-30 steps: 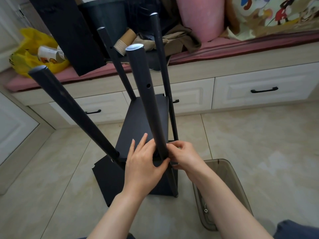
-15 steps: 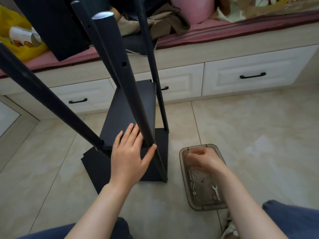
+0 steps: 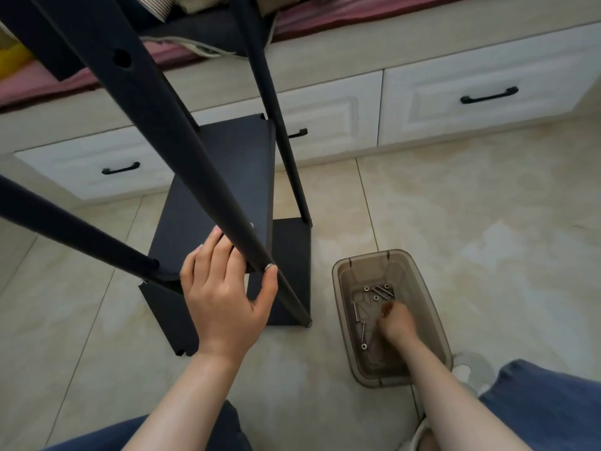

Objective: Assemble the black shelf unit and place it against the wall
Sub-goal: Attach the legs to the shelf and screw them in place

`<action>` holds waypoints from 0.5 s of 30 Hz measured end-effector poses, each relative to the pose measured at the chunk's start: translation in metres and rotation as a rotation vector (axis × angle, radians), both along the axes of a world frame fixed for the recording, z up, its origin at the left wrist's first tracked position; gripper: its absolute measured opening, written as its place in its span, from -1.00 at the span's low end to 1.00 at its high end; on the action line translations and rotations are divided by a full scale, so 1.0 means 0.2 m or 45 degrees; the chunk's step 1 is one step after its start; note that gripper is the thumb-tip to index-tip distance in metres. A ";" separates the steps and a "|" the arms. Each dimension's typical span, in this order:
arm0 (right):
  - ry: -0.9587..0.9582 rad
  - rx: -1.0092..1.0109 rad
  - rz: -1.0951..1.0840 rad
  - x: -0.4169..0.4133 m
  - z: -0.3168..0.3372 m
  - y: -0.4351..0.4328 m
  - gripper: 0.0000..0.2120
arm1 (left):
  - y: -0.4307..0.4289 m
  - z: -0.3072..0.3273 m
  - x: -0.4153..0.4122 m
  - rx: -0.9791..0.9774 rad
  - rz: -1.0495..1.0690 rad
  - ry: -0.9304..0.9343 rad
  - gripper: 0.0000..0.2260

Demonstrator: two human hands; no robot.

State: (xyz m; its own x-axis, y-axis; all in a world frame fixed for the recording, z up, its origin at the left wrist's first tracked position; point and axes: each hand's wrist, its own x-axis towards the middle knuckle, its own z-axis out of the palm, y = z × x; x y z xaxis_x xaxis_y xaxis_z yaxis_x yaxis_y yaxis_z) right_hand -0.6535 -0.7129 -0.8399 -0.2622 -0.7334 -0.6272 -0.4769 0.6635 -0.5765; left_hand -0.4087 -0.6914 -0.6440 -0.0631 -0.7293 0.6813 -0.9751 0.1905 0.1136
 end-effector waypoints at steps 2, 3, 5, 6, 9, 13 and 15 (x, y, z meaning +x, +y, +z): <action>0.051 -0.026 -0.013 -0.01 -0.05 -0.01 -0.79 | 0.00 -0.01 0.00 -0.004 0.006 0.006 -0.62; 0.070 -0.038 -0.015 -0.01 -0.07 -0.01 -0.83 | 0.00 -0.01 0.00 -0.007 0.009 0.005 -0.61; 0.124 -0.051 0.014 -0.01 -0.10 -0.01 -0.90 | 0.00 -0.01 0.00 -0.016 0.013 -0.001 -0.59; 0.165 -0.052 0.045 -0.01 -0.11 -0.01 -0.92 | -0.01 -0.01 0.00 -0.020 0.018 -0.003 -0.58; 0.270 -0.043 0.122 0.00 -0.13 -0.02 -0.90 | -0.01 -0.01 -0.01 -0.025 0.023 -0.006 -0.59; 0.322 -0.020 0.174 0.00 -0.13 -0.03 -0.85 | -0.01 -0.01 -0.01 -0.024 0.026 -0.011 -0.59; 0.263 -0.033 0.121 0.00 -0.12 -0.04 -0.88 | -0.01 -0.01 -0.02 -0.015 0.036 -0.004 -0.56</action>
State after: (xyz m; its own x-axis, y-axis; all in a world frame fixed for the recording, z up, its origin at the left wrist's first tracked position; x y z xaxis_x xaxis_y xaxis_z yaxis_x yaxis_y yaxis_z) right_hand -0.6525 -0.7204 -0.8641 -0.3121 -0.7761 -0.5480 -0.6462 0.5962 -0.4764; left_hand -0.4126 -0.6939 -0.6451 -0.0445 -0.7227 0.6897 -0.9805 0.1638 0.1084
